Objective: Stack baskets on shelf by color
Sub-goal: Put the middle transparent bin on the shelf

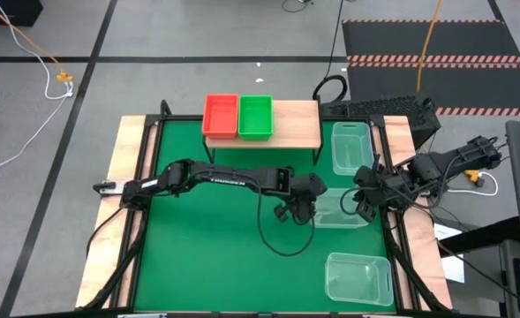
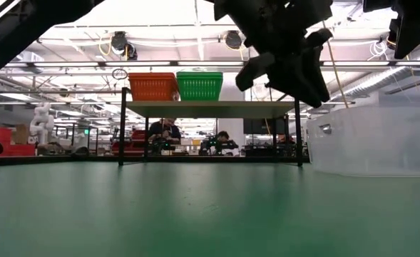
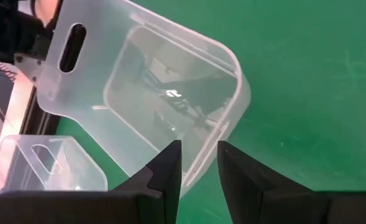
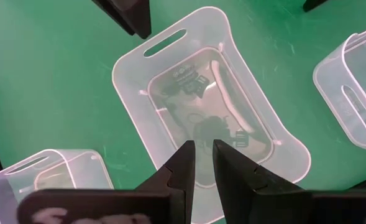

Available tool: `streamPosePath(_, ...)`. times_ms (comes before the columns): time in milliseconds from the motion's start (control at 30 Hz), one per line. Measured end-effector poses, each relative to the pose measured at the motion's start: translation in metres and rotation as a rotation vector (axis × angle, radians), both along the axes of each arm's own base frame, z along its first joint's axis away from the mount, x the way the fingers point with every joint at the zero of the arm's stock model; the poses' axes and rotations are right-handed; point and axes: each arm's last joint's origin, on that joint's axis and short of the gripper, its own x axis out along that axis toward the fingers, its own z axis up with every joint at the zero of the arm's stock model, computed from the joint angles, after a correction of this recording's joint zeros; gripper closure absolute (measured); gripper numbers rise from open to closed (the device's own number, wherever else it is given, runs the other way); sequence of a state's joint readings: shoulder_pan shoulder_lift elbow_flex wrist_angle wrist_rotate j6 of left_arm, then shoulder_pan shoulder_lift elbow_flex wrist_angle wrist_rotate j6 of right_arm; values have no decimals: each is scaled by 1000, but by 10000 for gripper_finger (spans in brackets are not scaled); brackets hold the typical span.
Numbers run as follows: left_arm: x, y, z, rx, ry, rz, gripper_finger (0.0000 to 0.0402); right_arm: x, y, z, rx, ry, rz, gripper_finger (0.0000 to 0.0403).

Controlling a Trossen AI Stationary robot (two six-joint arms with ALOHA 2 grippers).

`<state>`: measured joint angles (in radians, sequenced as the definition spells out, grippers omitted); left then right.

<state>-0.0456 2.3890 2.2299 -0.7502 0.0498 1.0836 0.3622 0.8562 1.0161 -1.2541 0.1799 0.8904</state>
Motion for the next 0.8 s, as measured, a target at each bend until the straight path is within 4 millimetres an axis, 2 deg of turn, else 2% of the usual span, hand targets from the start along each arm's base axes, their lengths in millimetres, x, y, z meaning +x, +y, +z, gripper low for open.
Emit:
streamPosePath(400, 5, 0, -11, 31, -20, -42, 295, 0, 0, 0, 2, -1, -5, 353)
streamPosePath(500, 11, 0, -18, 47, -48, -64, 295, 0, 0, 0, 2, -1, -4, 353)
streamPosePath(633, 12, -1, -33, 56, -11, -74, 295, 0, 0, 0, 1, -1, -3, 353)
streamPosePath(800, 13, 1, -42, 57, 15, -71, 295, 0, 0, 0, -9, 0, 16, 353)
